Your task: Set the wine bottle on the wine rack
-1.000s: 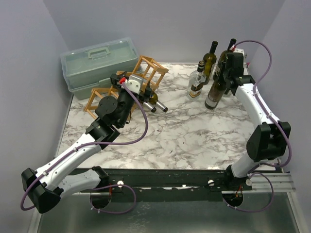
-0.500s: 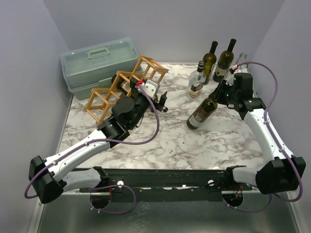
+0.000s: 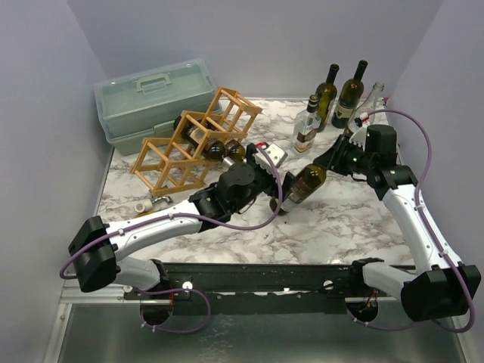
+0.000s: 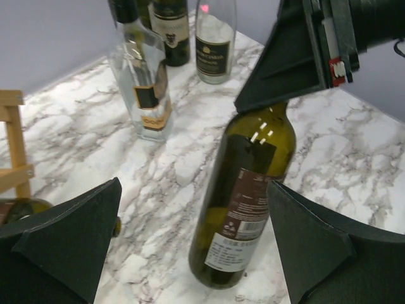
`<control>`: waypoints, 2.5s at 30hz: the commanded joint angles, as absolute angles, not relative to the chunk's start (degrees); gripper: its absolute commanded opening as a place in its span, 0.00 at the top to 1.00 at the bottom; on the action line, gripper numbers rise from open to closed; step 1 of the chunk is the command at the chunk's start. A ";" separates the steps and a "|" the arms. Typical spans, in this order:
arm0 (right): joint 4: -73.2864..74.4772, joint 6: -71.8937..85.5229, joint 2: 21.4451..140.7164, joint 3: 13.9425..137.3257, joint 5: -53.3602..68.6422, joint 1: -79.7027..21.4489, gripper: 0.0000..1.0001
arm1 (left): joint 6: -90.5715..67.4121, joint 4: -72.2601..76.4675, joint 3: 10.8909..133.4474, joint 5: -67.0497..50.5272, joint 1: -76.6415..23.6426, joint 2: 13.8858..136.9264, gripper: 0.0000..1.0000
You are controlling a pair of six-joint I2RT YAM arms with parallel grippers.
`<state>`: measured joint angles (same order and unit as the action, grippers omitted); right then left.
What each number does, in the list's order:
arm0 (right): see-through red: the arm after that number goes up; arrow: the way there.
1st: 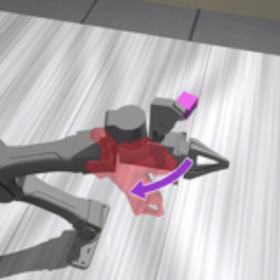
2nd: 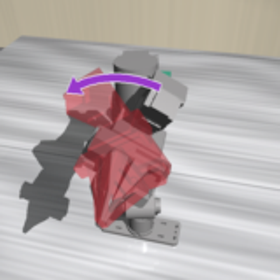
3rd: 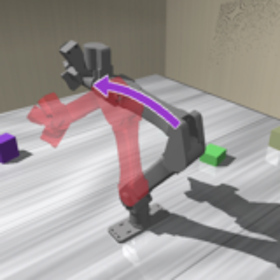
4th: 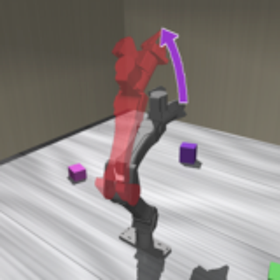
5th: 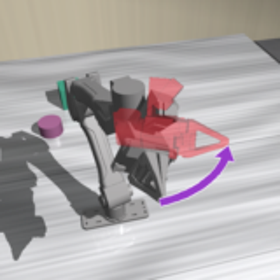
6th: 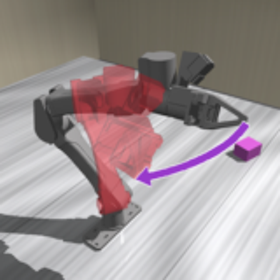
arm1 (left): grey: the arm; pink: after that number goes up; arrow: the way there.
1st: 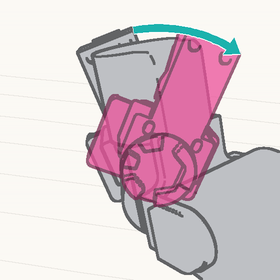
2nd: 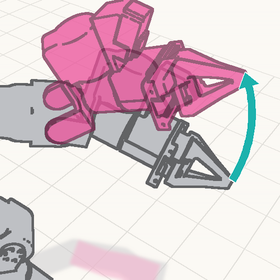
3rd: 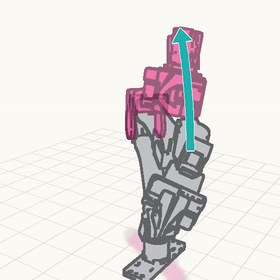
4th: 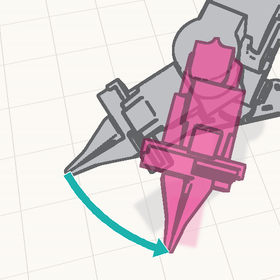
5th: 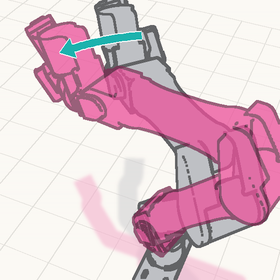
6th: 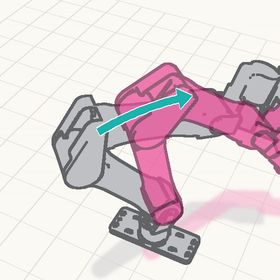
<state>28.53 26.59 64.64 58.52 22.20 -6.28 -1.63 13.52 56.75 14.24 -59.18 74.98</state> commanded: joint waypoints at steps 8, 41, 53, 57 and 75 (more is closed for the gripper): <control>22.67 32.13 60.42 56.80 29.11 -6.15 0.99 | -6.55 13.19 57.81 19.04 -64.64 80.48 0.02; 22.88 39.15 54.05 59.17 39.03 -6.16 0.99 | 9.43 13.54 60.18 28.02 -68.20 89.00 0.01; 23.06 39.99 51.41 57.73 41.37 -6.14 0.99 | 17.84 11.18 61.17 26.89 -68.29 89.05 0.62; 26.02 35.51 51.71 57.81 41.62 -6.15 0.99 | 20.74 11.15 60.68 27.51 -68.37 87.56 0.99; 45.89 16.99 52.90 70.38 34.17 -6.15 0.23 | 32.78 11.49 59.44 30.84 -71.63 82.10 1.00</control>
